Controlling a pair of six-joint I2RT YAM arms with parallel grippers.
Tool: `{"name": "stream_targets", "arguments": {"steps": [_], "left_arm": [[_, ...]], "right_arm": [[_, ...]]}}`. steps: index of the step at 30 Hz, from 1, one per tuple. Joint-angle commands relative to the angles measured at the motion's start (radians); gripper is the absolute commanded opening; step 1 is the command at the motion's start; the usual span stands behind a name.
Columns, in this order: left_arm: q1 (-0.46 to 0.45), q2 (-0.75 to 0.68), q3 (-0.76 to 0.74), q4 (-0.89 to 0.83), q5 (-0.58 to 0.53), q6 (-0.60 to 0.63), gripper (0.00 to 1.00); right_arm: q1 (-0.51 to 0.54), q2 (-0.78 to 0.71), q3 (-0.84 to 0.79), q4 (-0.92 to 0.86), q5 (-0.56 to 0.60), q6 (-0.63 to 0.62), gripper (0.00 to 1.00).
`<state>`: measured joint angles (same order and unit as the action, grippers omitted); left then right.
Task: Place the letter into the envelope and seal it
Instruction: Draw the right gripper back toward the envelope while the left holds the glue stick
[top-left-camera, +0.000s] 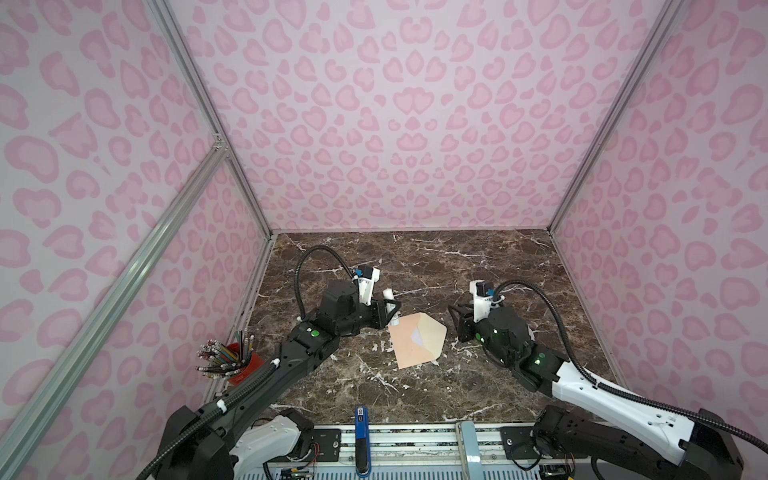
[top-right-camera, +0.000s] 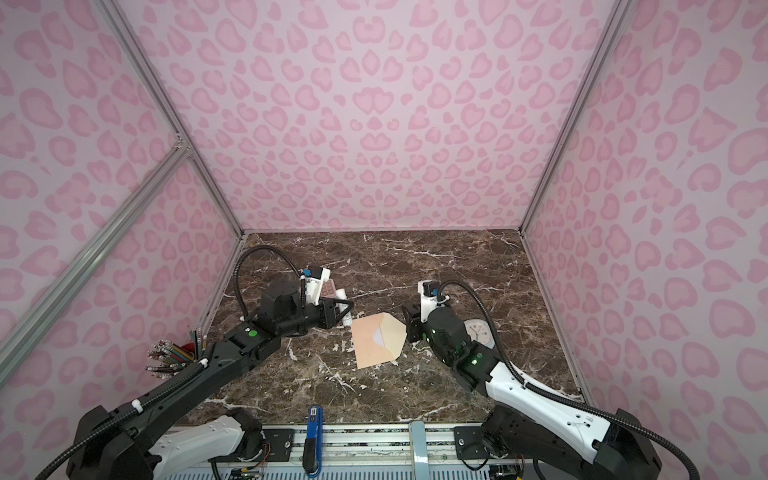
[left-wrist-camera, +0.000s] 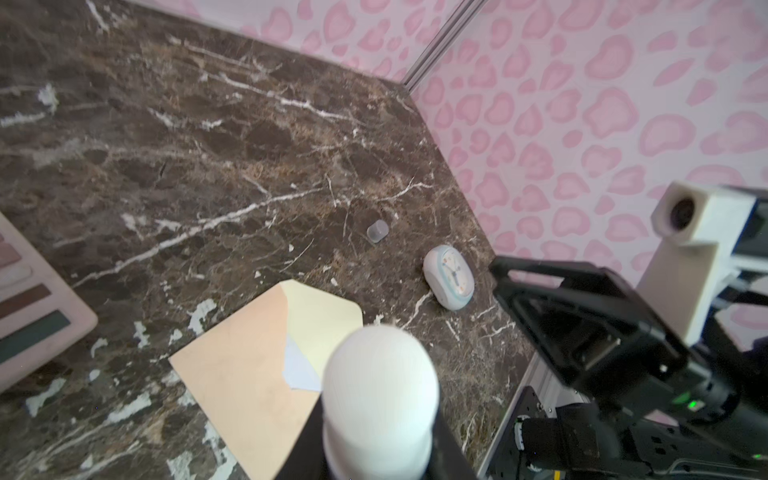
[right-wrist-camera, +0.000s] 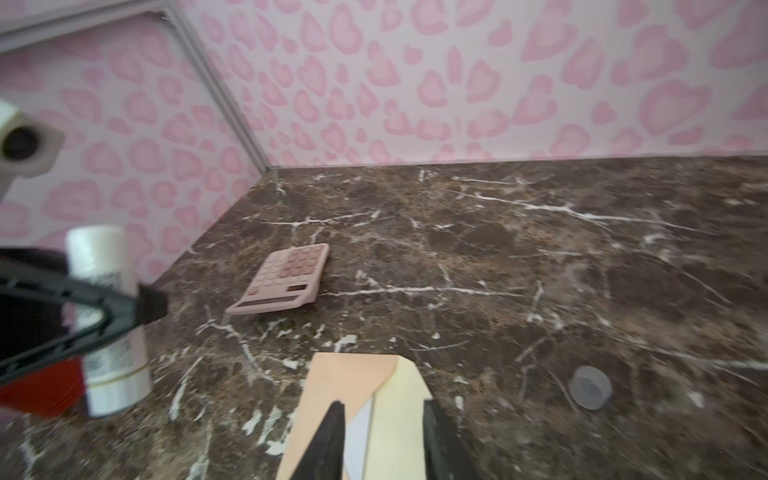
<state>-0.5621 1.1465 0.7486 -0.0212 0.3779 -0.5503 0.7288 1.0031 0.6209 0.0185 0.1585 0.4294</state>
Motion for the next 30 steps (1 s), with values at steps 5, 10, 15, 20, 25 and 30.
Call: {"name": "stream_targets", "arguments": {"steps": [5,10,15,20,25,30], "left_arm": [[0.001,0.127,-0.049,-0.039,0.061,-0.030,0.06],[0.004,0.190,-0.048,-0.059,0.080,-0.026,0.05],[0.013,0.274,-0.041,-0.054,0.120,-0.022,0.05],[0.025,0.325,-0.029,-0.046,0.142,-0.016,0.04],[0.039,0.361,-0.016,-0.063,0.156,-0.002,0.04],[0.054,0.385,-0.015,-0.066,0.165,0.009,0.04]], "right_arm": [[-0.179,0.269,0.203,-0.429,-0.228,0.075,0.17],[-0.229,0.370,0.209,-0.410,-0.317,0.088,0.14],[-0.270,0.457,0.226,-0.422,-0.376,0.079,0.12],[-0.283,0.544,0.253,-0.442,-0.422,0.055,0.12],[-0.285,0.603,0.272,-0.435,-0.474,0.032,0.12],[-0.285,0.632,0.284,-0.427,-0.514,0.013,0.12]]}}
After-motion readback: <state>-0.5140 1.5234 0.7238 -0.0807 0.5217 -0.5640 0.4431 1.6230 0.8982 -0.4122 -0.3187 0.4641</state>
